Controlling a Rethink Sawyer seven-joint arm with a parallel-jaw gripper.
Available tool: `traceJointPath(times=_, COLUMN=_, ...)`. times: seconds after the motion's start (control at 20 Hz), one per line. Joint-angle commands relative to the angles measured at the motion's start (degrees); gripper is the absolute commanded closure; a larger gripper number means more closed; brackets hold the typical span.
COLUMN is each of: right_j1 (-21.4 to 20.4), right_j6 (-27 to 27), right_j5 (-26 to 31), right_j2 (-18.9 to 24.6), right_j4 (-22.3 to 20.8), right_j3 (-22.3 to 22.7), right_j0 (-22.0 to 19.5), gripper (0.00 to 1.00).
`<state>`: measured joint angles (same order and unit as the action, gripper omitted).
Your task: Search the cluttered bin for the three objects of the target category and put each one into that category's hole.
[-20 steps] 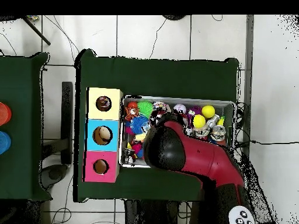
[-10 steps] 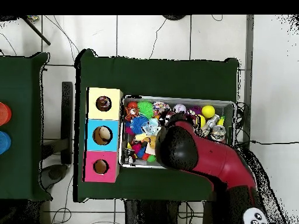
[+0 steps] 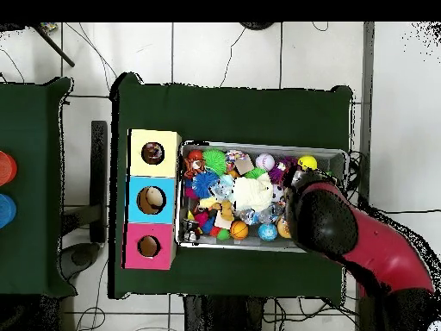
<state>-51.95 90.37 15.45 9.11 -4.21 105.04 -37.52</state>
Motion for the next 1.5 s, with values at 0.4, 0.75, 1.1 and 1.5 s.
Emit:
traceJointPath(times=0.4, right_j1=4.9, right_j6=-11.4, right_j5=6.4, right_j2=14.3, right_j4=-11.3, right_j3=1.8, right_j0=-6.9, gripper=0.00)
traceJointPath(times=0.75, right_j1=8.0, right_j6=-9.8, right_j5=8.3, right_j2=25.5, right_j4=-11.0, right_j3=5.1, right_j0=-13.3, gripper=0.00)
traceJointPath(times=1.1, right_j1=9.0, right_j6=-6.8, right_j5=9.2, right_j2=24.4, right_j4=-14.3, right_j3=4.0, right_j0=-12.0, gripper=0.00)
traceJointPath(times=1.5, right_j1=7.5, right_j6=-1.2, right_j5=6.4, right_j2=19.8, right_j4=-16.9, right_j3=7.5, right_j0=-9.9, gripper=0.00)
